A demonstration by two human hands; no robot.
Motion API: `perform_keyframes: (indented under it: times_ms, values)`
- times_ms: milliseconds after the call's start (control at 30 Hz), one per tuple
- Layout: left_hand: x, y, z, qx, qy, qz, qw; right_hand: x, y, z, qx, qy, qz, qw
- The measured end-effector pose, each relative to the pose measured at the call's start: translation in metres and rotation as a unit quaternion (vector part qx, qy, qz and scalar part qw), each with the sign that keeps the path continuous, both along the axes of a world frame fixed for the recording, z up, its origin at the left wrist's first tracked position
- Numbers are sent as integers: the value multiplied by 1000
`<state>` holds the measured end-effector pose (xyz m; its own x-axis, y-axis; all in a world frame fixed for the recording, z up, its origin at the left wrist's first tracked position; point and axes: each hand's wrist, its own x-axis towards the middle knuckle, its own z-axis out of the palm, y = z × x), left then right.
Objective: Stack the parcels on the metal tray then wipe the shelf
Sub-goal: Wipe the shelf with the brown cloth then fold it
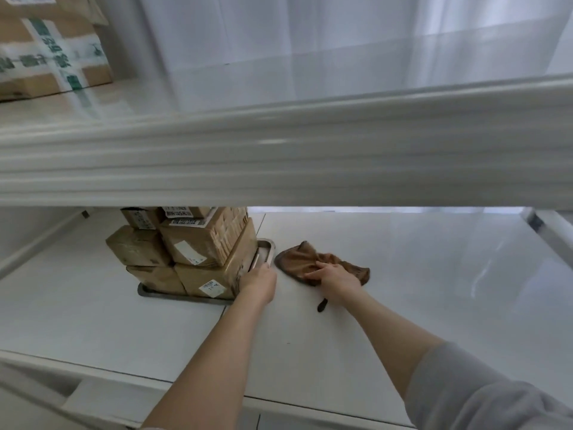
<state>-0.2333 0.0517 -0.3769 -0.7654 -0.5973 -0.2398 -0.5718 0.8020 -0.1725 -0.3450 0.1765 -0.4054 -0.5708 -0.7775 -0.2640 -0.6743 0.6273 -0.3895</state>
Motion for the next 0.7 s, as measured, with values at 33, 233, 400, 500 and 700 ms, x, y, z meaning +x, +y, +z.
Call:
perform_keyframes:
  times_ms: [33, 233, 400, 500, 700]
  values:
    - [2, 2, -1, -5, -4, 4, 1000, -8, 12, -1, 7, 5, -26, 1000]
    - [-1, 31, -12, -11, 17, -38, 999, -43, 94, -3, 62, 27, -181, 981]
    - [3, 51, -21, 10, 17, -28, 999, -59, 145, -6, 88, 21, -278, 956]
    - [13, 45, -21, -16, 20, -26, 999, -56, 147, -10, 94, 21, -290, 952]
    - [19, 28, -19, -17, -3, -26, 1000, -45, 125, -3, 94, 5, -276, 957]
